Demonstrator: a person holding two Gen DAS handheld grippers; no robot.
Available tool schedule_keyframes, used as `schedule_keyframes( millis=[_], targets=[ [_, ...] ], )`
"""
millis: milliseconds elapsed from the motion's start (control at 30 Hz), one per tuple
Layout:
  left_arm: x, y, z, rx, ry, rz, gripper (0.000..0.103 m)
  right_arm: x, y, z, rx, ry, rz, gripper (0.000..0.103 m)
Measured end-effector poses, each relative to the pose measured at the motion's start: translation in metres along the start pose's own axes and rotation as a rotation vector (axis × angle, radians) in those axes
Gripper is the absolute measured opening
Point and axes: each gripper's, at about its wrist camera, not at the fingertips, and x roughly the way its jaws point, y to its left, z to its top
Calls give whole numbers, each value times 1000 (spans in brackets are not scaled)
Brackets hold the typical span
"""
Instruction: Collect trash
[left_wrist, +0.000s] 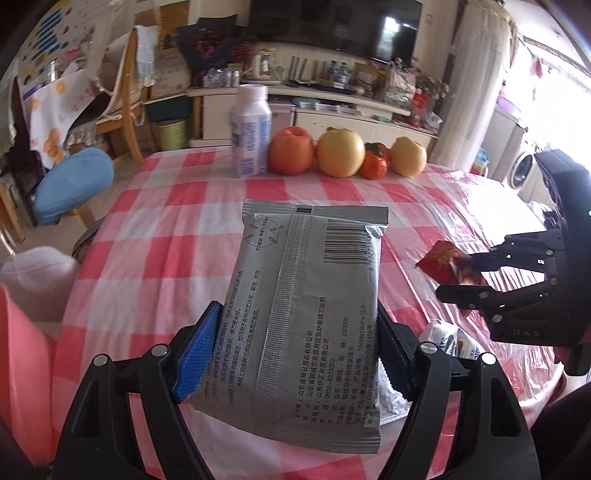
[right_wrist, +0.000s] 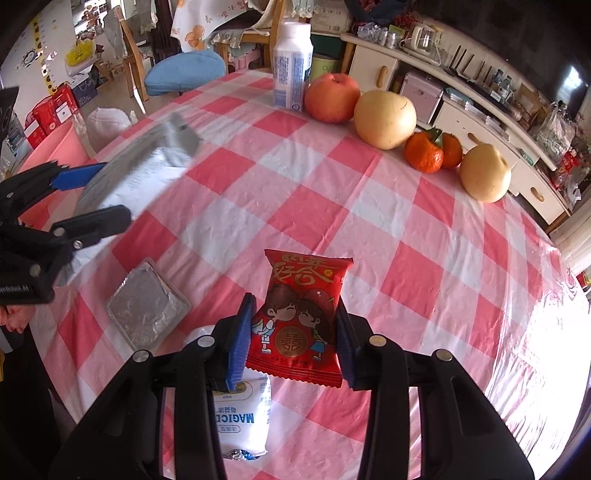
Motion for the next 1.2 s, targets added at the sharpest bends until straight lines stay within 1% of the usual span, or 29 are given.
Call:
schedule_keyframes(
  millis=[233, 300, 367, 633, 833, 1033, 1200],
  targets=[
    [-14, 30, -6, -97, -12, 58, 78, -7, 12, 9, -4, -21, -15, 42],
    [-18, 37, -7, -110, -18, 81, 78, -8, 19, 13, -11, -22, -18, 42],
    [-23, 43, -7, -112, -30, 120, 78, -9, 26, 16, -17, -25, -19, 42],
    [-48, 73, -8, -187, -100, 155, 78, -15, 55, 28, -35, -53, -11, 42],
    [-67, 97, -10, -230, -146, 228, 78, -20, 77, 38, -52, -80, -2, 42],
    [-81, 126, -15, -281, -174, 310, 78, -27, 97, 47, -51, -105, 22, 42],
    [-93, 145, -19, -318, -194, 359, 78, -33, 121, 56, -77, -126, 36, 42]
  ],
)
